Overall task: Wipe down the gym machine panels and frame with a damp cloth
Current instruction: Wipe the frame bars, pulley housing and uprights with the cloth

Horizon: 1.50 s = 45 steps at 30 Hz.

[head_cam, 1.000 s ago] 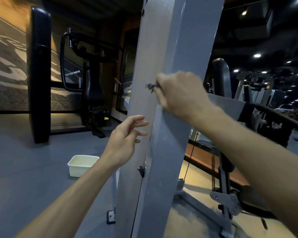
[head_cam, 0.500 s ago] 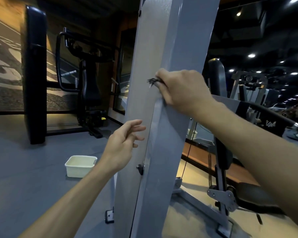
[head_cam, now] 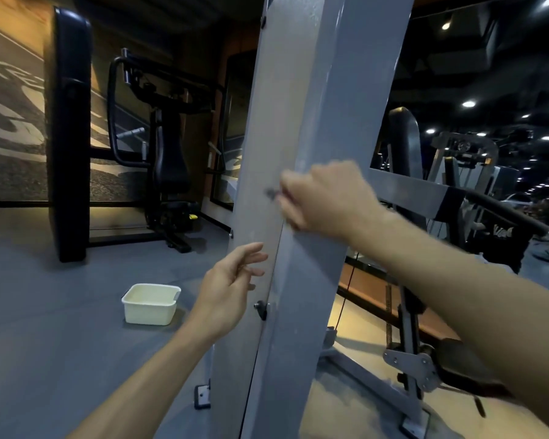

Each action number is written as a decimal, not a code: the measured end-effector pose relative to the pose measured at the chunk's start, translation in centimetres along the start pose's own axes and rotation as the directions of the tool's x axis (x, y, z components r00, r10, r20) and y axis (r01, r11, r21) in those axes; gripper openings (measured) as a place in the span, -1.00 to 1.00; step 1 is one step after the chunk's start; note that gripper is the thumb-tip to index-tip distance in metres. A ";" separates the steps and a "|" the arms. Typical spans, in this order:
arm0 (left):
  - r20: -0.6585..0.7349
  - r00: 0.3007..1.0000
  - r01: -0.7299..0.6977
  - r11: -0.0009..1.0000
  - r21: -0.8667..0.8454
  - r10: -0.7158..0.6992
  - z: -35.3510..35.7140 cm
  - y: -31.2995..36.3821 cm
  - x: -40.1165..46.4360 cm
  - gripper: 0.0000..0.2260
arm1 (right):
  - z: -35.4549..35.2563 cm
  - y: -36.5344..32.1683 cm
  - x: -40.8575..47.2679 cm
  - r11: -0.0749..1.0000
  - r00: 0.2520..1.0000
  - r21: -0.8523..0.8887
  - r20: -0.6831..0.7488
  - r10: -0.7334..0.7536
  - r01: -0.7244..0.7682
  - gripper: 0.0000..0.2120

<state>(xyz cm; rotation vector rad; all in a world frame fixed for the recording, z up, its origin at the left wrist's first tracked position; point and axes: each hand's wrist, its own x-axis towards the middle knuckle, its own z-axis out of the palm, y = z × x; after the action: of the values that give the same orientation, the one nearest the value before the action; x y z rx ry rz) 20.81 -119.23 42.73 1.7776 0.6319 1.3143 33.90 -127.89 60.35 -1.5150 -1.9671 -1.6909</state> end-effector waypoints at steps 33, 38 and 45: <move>0.071 0.997 0.018 0.998 -0.053 -0.014 0.9 -2.0 -0.5 -0.48 | 2.2 0.4 -3.7 0.975 0.993 0.221 -0.107 0.054 -0.029 -0.65; 0.076 0.997 0.023 0.999 -0.046 -0.019 1.1 -2.3 -0.8 -0.48 | 3.5 -1.1 -3.6 0.959 0.958 0.234 -0.195 0.209 -0.162 -0.65; 0.093 0.996 0.005 0.999 -0.041 -0.001 1.2 -2.3 -1.0 -0.47 | 7.7 -8.0 -15.2 0.928 0.973 0.318 0.060 -0.223 0.193 -0.74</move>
<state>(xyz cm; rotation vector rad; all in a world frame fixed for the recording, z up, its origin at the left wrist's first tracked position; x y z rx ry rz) 21.79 -119.19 40.11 1.7924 0.5516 1.2264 38.99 -129.40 42.30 -1.3351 -2.3833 -1.3103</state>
